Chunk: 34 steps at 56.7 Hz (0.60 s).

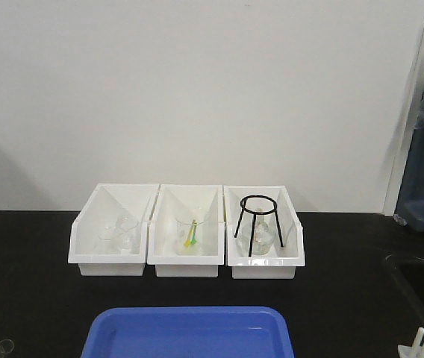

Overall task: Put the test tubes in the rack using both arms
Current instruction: 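Move the left gripper down to the clear test tube in the beaker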

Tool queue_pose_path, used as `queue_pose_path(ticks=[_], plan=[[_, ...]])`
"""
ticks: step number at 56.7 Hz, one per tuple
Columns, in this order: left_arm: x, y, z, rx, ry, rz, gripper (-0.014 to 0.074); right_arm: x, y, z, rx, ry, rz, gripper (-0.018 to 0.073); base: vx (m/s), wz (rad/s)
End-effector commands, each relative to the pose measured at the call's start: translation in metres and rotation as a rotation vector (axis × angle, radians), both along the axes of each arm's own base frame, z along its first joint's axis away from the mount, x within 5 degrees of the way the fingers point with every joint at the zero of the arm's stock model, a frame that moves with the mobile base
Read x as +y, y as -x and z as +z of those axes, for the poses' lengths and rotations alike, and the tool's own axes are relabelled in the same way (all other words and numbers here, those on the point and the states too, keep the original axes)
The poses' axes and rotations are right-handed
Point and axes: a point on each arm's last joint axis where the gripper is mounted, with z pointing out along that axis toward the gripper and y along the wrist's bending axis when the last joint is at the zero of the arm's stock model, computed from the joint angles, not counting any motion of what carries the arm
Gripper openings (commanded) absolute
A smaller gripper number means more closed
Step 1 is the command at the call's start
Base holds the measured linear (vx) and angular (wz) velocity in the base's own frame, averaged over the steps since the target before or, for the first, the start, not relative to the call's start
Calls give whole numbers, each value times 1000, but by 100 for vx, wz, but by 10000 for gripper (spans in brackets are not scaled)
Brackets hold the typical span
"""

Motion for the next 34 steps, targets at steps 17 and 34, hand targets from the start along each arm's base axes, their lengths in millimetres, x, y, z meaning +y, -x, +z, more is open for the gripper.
queue_pose_path(ticks=[17, 34], plan=[[0, -27, 0, 132, -27, 7, 422, 1, -28, 1, 99, -12, -3, 242, 0, 0], [-1, -43, -9, 232, -97, 12, 501, 2, -38, -5, 157, -8, -4, 536, 0, 0]])
